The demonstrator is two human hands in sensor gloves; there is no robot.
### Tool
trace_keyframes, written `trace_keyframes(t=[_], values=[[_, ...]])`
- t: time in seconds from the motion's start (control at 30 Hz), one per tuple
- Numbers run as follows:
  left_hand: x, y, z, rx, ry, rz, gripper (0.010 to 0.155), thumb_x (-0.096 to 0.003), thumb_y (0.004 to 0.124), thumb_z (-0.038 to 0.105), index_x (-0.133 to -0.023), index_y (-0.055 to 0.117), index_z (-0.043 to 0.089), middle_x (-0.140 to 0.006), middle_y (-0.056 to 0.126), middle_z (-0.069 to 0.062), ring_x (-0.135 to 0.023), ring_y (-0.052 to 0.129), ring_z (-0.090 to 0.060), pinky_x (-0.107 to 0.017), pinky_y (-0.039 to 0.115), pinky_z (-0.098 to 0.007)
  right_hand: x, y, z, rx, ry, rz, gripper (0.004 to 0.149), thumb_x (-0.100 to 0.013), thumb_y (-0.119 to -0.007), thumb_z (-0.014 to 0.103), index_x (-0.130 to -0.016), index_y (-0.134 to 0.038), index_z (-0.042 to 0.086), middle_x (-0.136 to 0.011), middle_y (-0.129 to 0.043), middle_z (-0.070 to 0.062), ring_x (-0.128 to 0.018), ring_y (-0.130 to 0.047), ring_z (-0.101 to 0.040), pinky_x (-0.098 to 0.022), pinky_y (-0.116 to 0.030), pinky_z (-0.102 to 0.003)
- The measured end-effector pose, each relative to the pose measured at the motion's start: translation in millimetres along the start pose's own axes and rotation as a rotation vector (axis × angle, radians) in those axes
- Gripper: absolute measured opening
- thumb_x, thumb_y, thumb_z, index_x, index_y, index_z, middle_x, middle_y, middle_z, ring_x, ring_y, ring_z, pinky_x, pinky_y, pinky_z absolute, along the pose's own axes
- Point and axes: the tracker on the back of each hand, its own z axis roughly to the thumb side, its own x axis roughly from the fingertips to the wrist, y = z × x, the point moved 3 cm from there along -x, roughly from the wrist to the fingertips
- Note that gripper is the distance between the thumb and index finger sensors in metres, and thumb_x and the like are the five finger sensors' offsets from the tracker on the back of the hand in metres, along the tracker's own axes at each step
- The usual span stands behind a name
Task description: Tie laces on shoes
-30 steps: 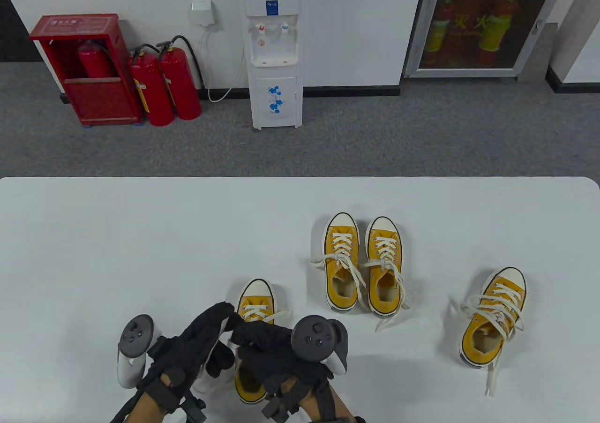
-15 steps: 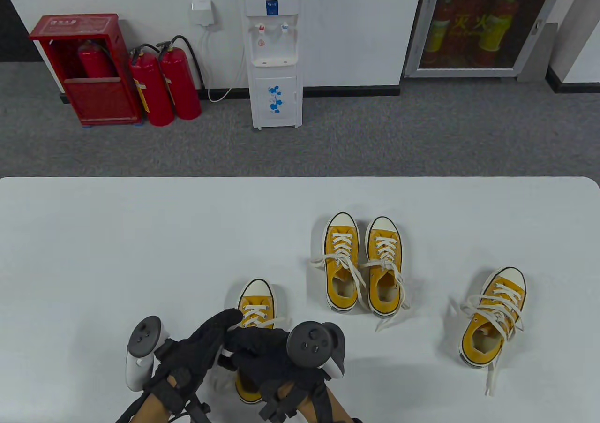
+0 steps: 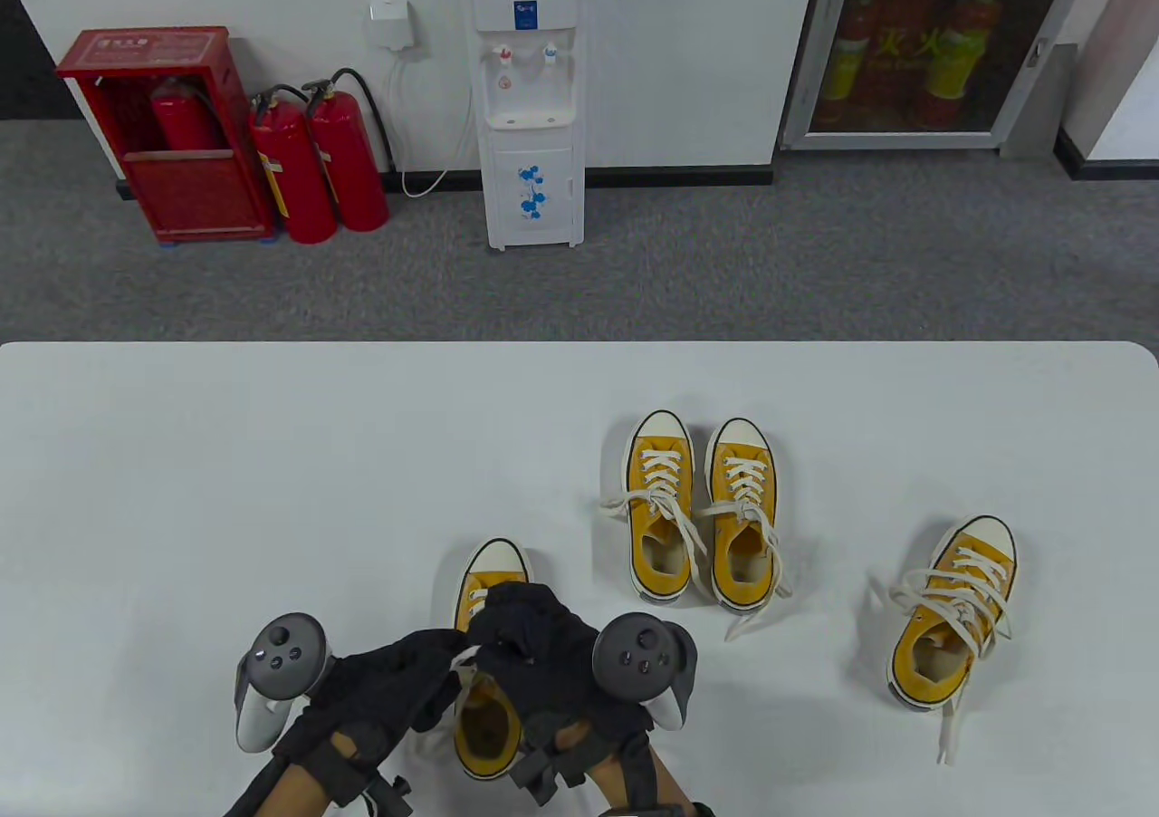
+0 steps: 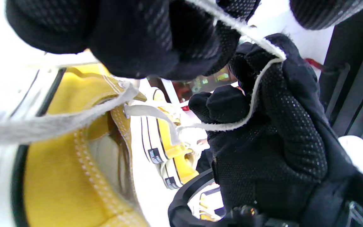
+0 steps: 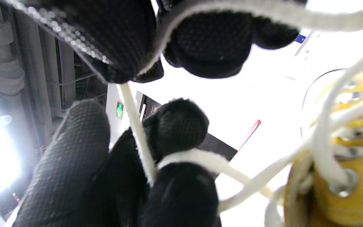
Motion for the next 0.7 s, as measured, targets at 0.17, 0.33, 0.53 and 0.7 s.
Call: trace_keyframes(t=[0.17, 0.33, 0.53, 0.7], values=[[-1.5, 4.2, 5.5, -0.046, 0.010, -0.027, 0.048, -0.0481, 0.078, 0.060, -0.082, 0.091, 0.029, -0.045, 0.104, 0.005, -0.016, 0.099, -0.013, -0.024, 0.092, -0.042, 0.0, -3.0, -3.7, 0.008, -0.003, -0.001, 0.040, -0.043, -0.086, 0.034, -0.082, -0.085, 0.025, -0.098, -0.068, -0.005, -0.060, -0.089, -0.022, -0.063, -0.063, -0.058], [0.1, -1.0, 4.2, 0.044, -0.006, 0.004, 0.041, -0.0501, 0.076, 0.054, -0.078, 0.091, 0.028, -0.035, 0.102, 0.011, -0.007, 0.097, -0.008, -0.017, 0.093, -0.039, 1.8, -1.3, -6.3, 0.059, -0.020, -0.043, 0.045, -0.044, -0.084, 0.034, -0.088, -0.080, 0.024, -0.100, -0.065, -0.006, -0.083, -0.079, -0.031, -0.068, -0.050, -0.066], [2.7, -10.9, -5.7, 0.189, -0.045, 0.066, 0.042, -0.0513, 0.073, 0.052, -0.080, 0.089, 0.026, -0.032, 0.102, 0.013, -0.004, 0.096, -0.006, -0.014, 0.093, -0.037, 5.4, 9.6, -1.3, 0.073, 0.000, -0.140, 0.047, -0.044, -0.083, 0.033, -0.090, -0.079, 0.022, -0.099, -0.067, -0.006, -0.084, -0.078, -0.032, -0.068, -0.050, -0.065], [4.5, -17.9, -10.3, 0.248, -0.047, 0.112, 0.044, -0.0518, 0.071, 0.051, -0.084, 0.086, 0.026, -0.034, 0.102, 0.012, -0.005, 0.097, -0.007, -0.015, 0.093, -0.037, 5.3, -4.4, 4.9, 0.165, 0.026, -0.068, 0.043, -0.043, -0.086, 0.042, -0.079, -0.090, 0.019, -0.082, -0.086, -0.008, -0.056, -0.094, -0.026, -0.059, -0.065, -0.058]])
